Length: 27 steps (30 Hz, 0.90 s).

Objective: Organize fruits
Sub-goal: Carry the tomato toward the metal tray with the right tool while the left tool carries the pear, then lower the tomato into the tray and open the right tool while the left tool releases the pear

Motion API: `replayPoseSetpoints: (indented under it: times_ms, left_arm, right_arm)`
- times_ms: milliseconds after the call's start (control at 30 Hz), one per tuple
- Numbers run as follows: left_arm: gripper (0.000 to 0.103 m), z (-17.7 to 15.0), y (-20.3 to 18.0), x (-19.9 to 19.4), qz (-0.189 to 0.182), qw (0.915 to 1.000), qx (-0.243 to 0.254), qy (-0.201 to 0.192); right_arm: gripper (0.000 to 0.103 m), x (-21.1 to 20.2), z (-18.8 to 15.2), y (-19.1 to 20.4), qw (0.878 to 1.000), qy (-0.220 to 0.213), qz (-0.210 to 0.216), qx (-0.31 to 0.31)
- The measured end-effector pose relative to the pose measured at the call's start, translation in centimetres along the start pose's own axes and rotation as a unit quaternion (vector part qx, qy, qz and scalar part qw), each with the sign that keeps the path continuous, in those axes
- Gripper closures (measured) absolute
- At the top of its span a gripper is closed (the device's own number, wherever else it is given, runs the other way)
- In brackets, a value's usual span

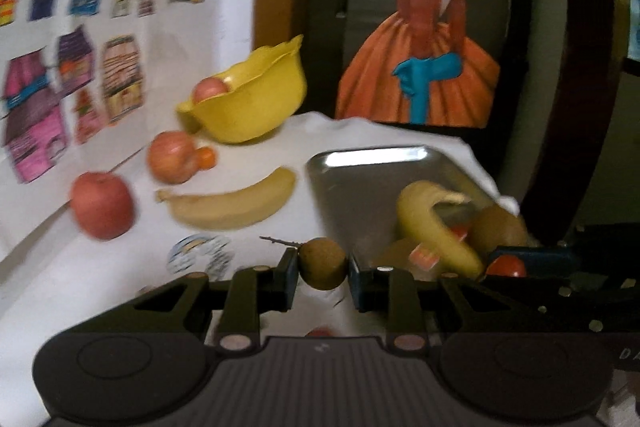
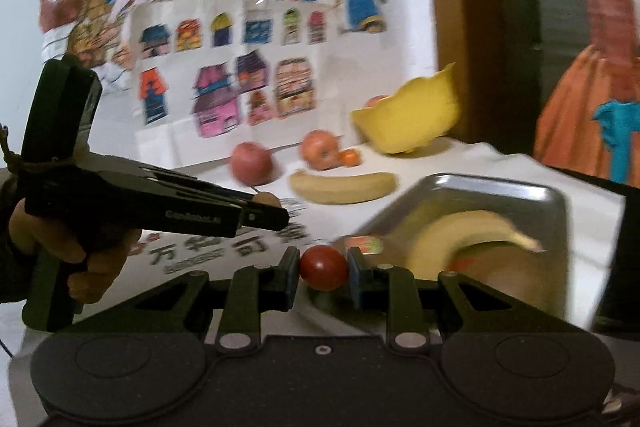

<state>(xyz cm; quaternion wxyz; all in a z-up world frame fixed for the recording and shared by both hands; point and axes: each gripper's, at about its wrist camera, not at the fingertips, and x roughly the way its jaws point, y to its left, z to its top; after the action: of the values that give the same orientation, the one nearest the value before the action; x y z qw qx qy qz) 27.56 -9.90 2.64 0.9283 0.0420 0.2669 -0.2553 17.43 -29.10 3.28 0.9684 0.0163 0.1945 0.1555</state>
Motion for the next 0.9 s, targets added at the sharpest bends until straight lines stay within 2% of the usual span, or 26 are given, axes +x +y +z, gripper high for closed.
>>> replayPoseSetpoints:
  times_ms: [167, 400, 567, 900]
  left_arm:
    - [0.074, 1.6, -2.4, 2.6, -0.009, 0.9998, 0.000, -0.017]
    - [0.074, 2.1, -3.2, 5.8, -0.004, 0.9998, -0.019, -0.005]
    - [0.074, 1.9, -3.5, 7.0, 0.015, 0.9998, -0.010, 0.004]
    - [0.073, 1.6, -4.2, 7.8, 0.008, 0.9998, -0.001, 0.017]
  right_arm:
    - [0.075, -0.7, 0.1, -2.7, 0.998, -0.034, -0.049, 0.002]
    - [0.075, 0.8, -0.6, -4.4, 0.993, -0.064, -0.099, -0.024]
    - [0.075, 2.5, -0.8, -5.0, 0.992, -0.058, -0.112, -0.023]
    - [0.074, 3.6, -0.9, -5.5, 0.992, -0.046, -0.114, -0.015]
